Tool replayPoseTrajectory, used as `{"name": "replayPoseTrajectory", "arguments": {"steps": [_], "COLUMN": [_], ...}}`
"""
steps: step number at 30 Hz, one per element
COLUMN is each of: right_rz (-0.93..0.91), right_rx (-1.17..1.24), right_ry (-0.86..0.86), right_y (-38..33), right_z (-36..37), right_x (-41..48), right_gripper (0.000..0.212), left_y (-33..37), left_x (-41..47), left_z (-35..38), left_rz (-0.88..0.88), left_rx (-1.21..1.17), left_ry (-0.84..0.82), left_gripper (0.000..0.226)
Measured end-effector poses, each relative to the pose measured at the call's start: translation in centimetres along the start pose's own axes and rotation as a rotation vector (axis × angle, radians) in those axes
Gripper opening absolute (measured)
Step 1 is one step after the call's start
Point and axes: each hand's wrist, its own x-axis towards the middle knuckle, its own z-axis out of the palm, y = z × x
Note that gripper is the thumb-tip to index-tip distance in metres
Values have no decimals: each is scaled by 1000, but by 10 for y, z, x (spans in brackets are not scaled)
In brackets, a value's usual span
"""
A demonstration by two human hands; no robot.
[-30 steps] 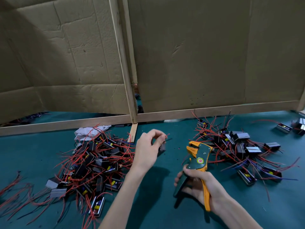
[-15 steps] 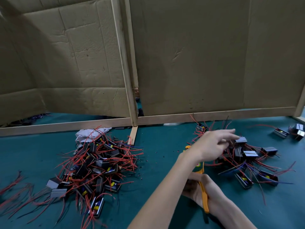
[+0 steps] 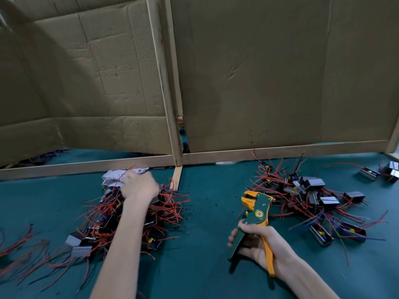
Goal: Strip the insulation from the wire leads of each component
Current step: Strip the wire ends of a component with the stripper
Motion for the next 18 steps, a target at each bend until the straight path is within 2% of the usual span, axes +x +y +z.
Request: {"name": "replayPoseTrajectory", "arguments": {"steps": [1,3,7,10,18], "right_rz": [2,5,3,1,2], "right_rx": [2,3,4,1,0], "right_ry": [-2,-5,-6,-17,-22], "right_y": [0,0,0,0,0], "right_z": [-1,-1,-2,-2,-1], "right_x": [0,1,1,1,0], "right_gripper": [22,23,23,21,24], "left_y": [-7,-17,-20,-19,-15], "left_x": [5,10,13,17,30], "left_z": [4,14,26,28,26], "left_rz": [-21,-7,31,12,24], "left_rx": [25,54,-39,-82,-95], "left_ry": [-71,-93,89,147,33], "left_gripper": [41,44,41,39,43]}}
